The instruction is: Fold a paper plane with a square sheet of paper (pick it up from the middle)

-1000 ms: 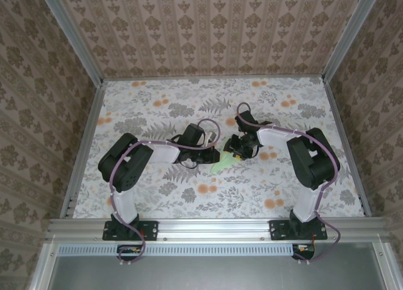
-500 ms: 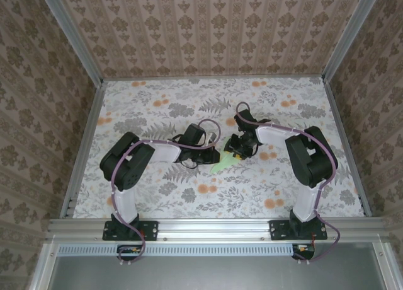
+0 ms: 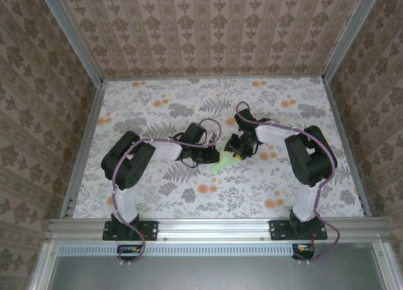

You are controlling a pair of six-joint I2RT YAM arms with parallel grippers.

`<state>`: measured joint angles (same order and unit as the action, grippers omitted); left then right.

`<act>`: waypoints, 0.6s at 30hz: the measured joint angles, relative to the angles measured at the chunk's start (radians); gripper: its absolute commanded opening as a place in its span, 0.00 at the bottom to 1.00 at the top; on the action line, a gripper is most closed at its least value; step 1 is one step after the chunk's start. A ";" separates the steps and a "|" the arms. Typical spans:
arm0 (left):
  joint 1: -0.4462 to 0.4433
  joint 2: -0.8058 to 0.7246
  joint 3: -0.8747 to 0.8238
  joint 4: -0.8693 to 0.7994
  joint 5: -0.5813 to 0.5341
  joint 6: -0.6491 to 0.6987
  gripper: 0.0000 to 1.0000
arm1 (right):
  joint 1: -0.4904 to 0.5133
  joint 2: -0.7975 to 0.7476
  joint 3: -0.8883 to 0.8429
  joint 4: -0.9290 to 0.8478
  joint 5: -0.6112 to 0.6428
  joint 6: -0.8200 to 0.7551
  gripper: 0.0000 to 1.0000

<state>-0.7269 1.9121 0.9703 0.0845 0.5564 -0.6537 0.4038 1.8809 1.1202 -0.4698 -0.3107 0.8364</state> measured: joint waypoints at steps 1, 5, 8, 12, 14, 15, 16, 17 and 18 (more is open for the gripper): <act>-0.001 0.000 0.006 -0.013 -0.003 0.004 0.08 | 0.000 -0.006 -0.001 0.002 -0.002 0.000 0.41; -0.007 0.004 0.035 -0.064 -0.020 0.032 0.06 | 0.000 -0.032 -0.021 0.025 -0.005 -0.005 0.41; -0.012 0.010 0.053 -0.093 -0.027 0.048 0.05 | -0.005 -0.078 -0.056 0.032 0.002 -0.020 0.41; -0.013 0.017 0.074 -0.127 -0.031 0.057 0.04 | -0.018 -0.150 -0.080 0.046 -0.010 -0.057 0.39; -0.014 0.018 0.081 -0.139 -0.034 0.058 0.04 | -0.019 -0.185 -0.093 0.078 -0.031 -0.079 0.35; -0.014 0.018 0.083 -0.143 -0.036 0.059 0.03 | -0.019 -0.198 -0.102 0.098 -0.048 -0.086 0.32; -0.016 0.019 0.085 -0.147 -0.039 0.060 0.03 | -0.019 -0.208 -0.113 0.120 -0.067 -0.096 0.28; -0.018 0.019 0.086 -0.150 -0.041 0.060 0.03 | -0.019 -0.211 -0.124 0.142 -0.087 -0.099 0.25; -0.018 0.019 0.087 -0.152 -0.043 0.060 0.03 | -0.018 -0.210 -0.132 0.158 -0.100 -0.107 0.22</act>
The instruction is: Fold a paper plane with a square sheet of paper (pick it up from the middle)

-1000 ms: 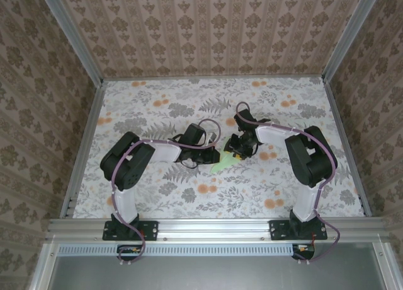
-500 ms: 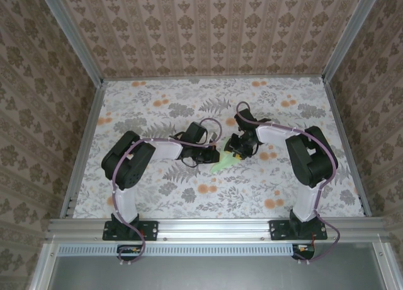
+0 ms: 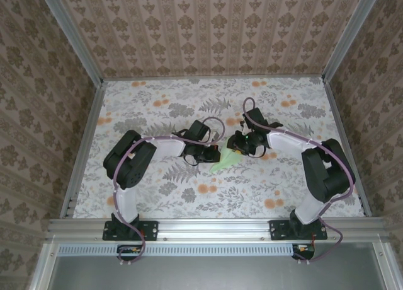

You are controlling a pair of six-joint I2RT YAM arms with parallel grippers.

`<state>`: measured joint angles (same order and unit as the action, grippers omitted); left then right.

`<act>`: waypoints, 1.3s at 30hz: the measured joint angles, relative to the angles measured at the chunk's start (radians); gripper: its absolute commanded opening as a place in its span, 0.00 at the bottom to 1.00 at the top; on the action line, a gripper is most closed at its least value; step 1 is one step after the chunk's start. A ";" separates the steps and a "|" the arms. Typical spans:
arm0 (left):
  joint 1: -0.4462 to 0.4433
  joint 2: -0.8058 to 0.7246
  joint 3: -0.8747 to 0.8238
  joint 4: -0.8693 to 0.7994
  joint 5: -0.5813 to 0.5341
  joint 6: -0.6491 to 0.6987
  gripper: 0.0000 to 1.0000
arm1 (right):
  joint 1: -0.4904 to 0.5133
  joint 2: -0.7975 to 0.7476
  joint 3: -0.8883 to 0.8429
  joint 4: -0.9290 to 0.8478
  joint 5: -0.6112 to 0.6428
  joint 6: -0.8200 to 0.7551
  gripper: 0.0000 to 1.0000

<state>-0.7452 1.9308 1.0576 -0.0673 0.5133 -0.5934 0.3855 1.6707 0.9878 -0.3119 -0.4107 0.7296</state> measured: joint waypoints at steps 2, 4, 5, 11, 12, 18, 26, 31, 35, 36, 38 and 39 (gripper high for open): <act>0.000 0.000 0.005 -0.009 -0.005 0.000 0.02 | 0.006 0.008 -0.018 0.032 -0.031 -0.004 0.18; -0.002 0.000 0.009 -0.016 -0.011 0.000 0.02 | 0.014 0.023 -0.022 0.058 -0.056 -0.010 0.15; -0.002 0.000 0.010 -0.019 -0.013 0.000 0.01 | 0.019 0.034 -0.022 0.075 -0.068 -0.015 0.14; -0.003 0.000 0.010 -0.020 -0.016 -0.001 0.00 | 0.034 0.085 -0.032 0.148 -0.105 -0.028 0.10; -0.003 0.000 0.010 -0.020 -0.017 -0.001 0.00 | 0.034 0.093 -0.032 0.153 -0.106 -0.031 0.10; -0.003 0.000 0.010 -0.025 -0.018 -0.001 0.00 | 0.023 0.150 -0.033 0.166 -0.106 -0.090 0.08; -0.003 0.000 0.008 -0.025 -0.018 -0.005 0.00 | -0.016 0.159 -0.033 0.173 -0.086 -0.215 0.07; -0.003 0.000 0.003 -0.018 -0.017 -0.006 0.00 | -0.058 0.164 -0.033 0.183 -0.075 -0.259 0.07; -0.006 0.000 0.003 -0.018 -0.017 -0.006 0.00 | -0.069 0.162 -0.034 0.204 -0.082 -0.263 0.08; -0.006 0.000 0.003 -0.018 -0.017 -0.006 0.00 | -0.068 0.154 -0.036 0.213 -0.089 -0.262 0.08; -0.006 0.000 0.003 -0.018 -0.018 -0.006 0.00 | -0.064 0.132 -0.054 0.240 -0.101 -0.256 0.08; -0.006 0.000 0.003 -0.018 -0.017 -0.006 0.00 | -0.059 0.116 -0.069 0.255 -0.110 -0.251 0.08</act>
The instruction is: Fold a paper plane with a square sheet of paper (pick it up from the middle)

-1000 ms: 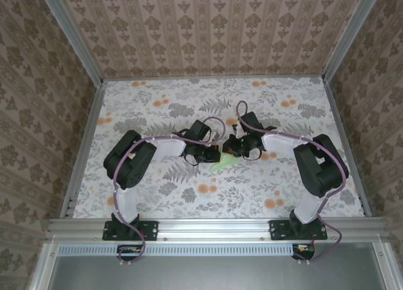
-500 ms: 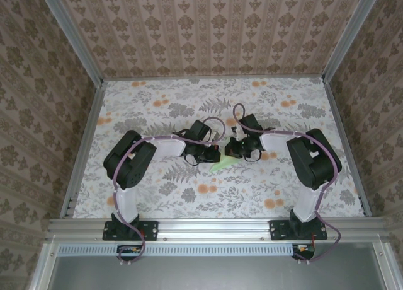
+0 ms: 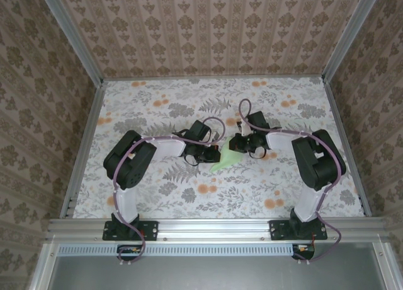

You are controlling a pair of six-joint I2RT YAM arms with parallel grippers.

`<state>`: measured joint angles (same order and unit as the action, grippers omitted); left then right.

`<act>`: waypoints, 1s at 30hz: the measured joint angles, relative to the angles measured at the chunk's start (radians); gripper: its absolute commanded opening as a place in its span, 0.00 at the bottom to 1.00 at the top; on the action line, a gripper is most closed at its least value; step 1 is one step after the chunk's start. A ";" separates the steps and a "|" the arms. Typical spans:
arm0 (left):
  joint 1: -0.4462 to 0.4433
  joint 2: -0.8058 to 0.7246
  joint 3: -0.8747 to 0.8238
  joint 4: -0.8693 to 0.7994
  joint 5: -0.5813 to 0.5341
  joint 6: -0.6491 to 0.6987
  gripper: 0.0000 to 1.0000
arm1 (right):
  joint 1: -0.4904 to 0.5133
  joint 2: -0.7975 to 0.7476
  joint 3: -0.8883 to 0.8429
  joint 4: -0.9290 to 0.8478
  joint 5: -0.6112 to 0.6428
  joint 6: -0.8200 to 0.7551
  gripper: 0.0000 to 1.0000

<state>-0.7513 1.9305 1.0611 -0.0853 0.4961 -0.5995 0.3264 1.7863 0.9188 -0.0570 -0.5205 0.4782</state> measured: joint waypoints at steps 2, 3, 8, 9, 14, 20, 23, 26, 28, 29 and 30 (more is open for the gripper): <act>0.000 0.000 0.000 0.000 0.000 -0.002 0.00 | 0.013 -0.024 -0.024 0.014 -0.015 0.008 0.08; 0.000 0.000 0.000 0.000 -0.001 -0.003 0.00 | 0.023 -0.030 -0.033 0.020 -0.021 0.014 0.08; -0.001 0.000 0.002 -0.002 -0.006 -0.010 0.00 | 0.069 -0.027 -0.060 0.032 -0.043 0.026 0.08; -0.001 0.000 0.002 -0.003 -0.008 -0.010 0.00 | 0.076 -0.021 -0.060 0.035 -0.047 0.027 0.08; -0.001 -0.001 0.003 -0.006 -0.011 -0.011 0.00 | 0.086 0.028 -0.059 0.051 -0.057 0.029 0.07; -0.002 -0.002 0.002 -0.009 -0.018 -0.011 0.00 | 0.064 0.040 -0.056 0.055 -0.066 0.018 0.06; -0.007 -0.007 -0.003 -0.007 -0.029 -0.010 0.00 | 0.033 0.040 -0.056 0.056 -0.068 0.017 0.07; -0.008 -0.009 -0.007 -0.001 -0.031 -0.010 0.00 | -0.008 0.040 -0.055 0.057 -0.066 0.018 0.06; -0.008 -0.009 -0.008 0.000 -0.031 -0.010 0.00 | -0.027 0.042 -0.045 0.050 -0.056 0.018 0.07; -0.008 -0.009 -0.008 0.000 -0.031 -0.010 0.00 | -0.036 0.045 -0.036 0.045 -0.047 0.018 0.06; -0.008 -0.009 -0.008 0.000 -0.031 -0.010 0.00 | -0.042 0.047 -0.029 0.043 -0.037 0.019 0.06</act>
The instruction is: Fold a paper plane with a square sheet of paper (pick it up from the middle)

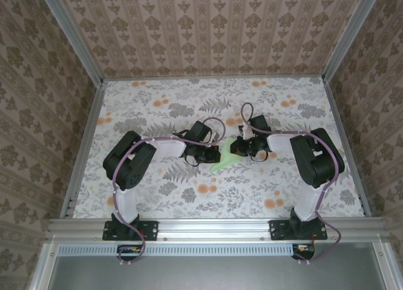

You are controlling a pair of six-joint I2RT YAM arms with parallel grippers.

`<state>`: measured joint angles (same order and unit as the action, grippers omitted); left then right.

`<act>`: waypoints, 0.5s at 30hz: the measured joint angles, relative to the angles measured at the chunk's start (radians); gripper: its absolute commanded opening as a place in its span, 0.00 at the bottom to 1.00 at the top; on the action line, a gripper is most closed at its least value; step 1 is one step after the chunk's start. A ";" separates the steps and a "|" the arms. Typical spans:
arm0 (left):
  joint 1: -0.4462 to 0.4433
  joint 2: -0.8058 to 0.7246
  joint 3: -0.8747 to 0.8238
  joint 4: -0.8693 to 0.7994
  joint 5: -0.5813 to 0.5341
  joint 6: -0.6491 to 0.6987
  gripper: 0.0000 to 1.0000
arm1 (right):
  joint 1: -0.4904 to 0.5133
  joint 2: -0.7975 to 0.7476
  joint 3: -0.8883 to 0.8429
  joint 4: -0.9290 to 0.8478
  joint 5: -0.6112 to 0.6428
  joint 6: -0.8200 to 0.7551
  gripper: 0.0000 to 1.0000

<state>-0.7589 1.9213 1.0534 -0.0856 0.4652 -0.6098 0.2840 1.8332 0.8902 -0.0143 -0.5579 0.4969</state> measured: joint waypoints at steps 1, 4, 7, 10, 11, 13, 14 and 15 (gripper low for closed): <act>0.000 0.000 0.000 0.000 0.000 0.000 0.00 | -0.008 0.000 0.010 -0.004 0.011 0.001 0.07; 0.000 0.000 0.000 0.000 0.000 0.000 0.00 | -0.026 -0.008 0.024 -0.002 0.032 0.005 0.08; -0.001 0.000 0.001 -0.001 -0.002 0.000 0.00 | -0.026 -0.056 0.017 0.010 0.030 0.019 0.08; -0.001 0.000 0.003 -0.003 -0.003 0.000 0.00 | 0.008 -0.101 0.016 0.043 0.026 0.050 0.08; -0.001 0.000 0.003 -0.004 -0.003 0.000 0.00 | 0.028 -0.106 0.015 0.061 0.026 0.060 0.08; -0.001 0.000 0.004 -0.005 -0.003 0.000 0.00 | 0.064 -0.104 0.006 0.090 0.025 0.084 0.08; -0.002 0.000 0.004 -0.005 -0.005 0.000 0.00 | 0.081 -0.101 -0.002 0.103 0.023 0.095 0.08; -0.003 0.000 0.004 -0.006 -0.006 0.000 0.00 | 0.093 -0.096 -0.010 0.112 0.019 0.106 0.08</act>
<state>-0.7620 1.9213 1.0573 -0.0914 0.4587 -0.6098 0.3775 1.7370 0.8803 0.0975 -0.5392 0.6029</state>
